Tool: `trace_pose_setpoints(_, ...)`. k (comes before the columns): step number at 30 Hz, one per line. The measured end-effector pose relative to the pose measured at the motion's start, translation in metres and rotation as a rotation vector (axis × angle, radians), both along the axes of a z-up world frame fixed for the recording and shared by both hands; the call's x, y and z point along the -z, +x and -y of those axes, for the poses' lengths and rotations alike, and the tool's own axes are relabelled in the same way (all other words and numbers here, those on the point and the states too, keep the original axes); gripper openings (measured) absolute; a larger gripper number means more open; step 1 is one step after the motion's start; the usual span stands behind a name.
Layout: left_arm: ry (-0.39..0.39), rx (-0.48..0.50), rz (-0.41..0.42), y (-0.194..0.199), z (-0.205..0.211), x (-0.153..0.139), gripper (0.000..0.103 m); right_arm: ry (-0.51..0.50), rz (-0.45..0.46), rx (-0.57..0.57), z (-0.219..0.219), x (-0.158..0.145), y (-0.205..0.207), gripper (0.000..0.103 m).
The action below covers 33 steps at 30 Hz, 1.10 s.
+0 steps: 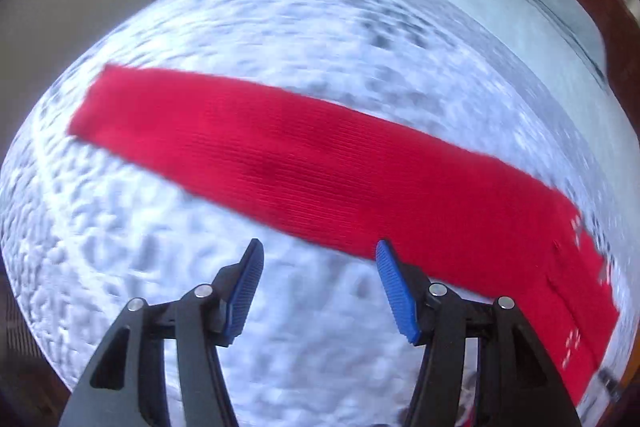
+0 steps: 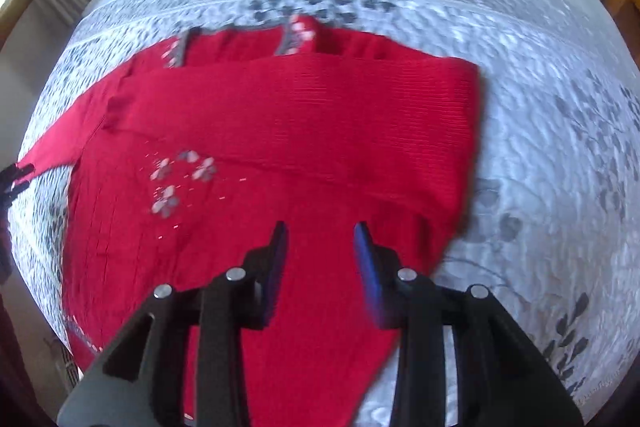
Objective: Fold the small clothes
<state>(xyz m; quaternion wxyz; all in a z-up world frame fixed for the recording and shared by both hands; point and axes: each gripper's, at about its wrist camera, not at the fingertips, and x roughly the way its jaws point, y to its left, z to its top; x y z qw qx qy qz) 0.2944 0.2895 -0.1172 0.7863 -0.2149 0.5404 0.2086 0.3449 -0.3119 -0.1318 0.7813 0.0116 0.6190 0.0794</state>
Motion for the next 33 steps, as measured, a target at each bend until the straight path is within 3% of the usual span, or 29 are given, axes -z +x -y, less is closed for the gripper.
trace_pose_setpoints(6, -0.062, -0.205, 0.007, -0.021, -0.091, 0.012, 0.059, -0.017, -0.003, -0.069, -0.038, 0.005, 0.002, 0.040)
trace_pose_setpoints(12, -0.022, -0.204, -0.003, -0.011, -0.118, 0.017, 0.057, -0.041, -0.039, -0.057, -0.035, 0.022, 0.007, 0.040)
trace_pose_setpoints(15, -0.010, -0.206, -0.009, -0.002, -0.126, 0.020, 0.040, -0.041, -0.054, -0.046, -0.033, 0.031, 0.009, 0.040)
trace_pose_setpoints(17, -0.012, -0.224, 0.005, -0.001, -0.131, 0.023, 0.020, -0.039, -0.060, -0.040, -0.031, 0.035, 0.009, 0.040)
trace_pose_setpoints(19, -0.029, -0.250, 0.028, -0.001, -0.137, 0.023, 0.008, -0.031, -0.066, -0.039, -0.031, 0.039, 0.010, 0.040)
trace_pose_setpoints(21, -0.048, -0.270, 0.065, -0.002, -0.140, 0.021, 0.005, -0.031, -0.065, -0.046, -0.032, 0.041, 0.009, 0.041)
trace_pose_setpoints(24, 0.001, -0.264, 0.130, -0.002, -0.129, 0.007, 0.004, -0.024, -0.056, -0.051, -0.030, 0.042, 0.006, 0.041)
trace_pose_setpoints(27, 0.060, -0.198, 0.227, 0.005, -0.099, -0.019, 0.004, -0.007, -0.052, -0.042, -0.026, 0.039, 0.003, 0.041)
trace_pose_setpoints(31, 0.151, -0.009, 0.327, 0.024, -0.028, -0.057, 0.004, 0.002, -0.032, -0.044, -0.020, 0.030, -0.008, 0.044)
trace_pose_setpoints(33, 0.157, 0.106, 0.363, 0.036, 0.017, -0.071, 0.004, 0.010, -0.021, -0.043, -0.018, 0.024, -0.013, 0.045)
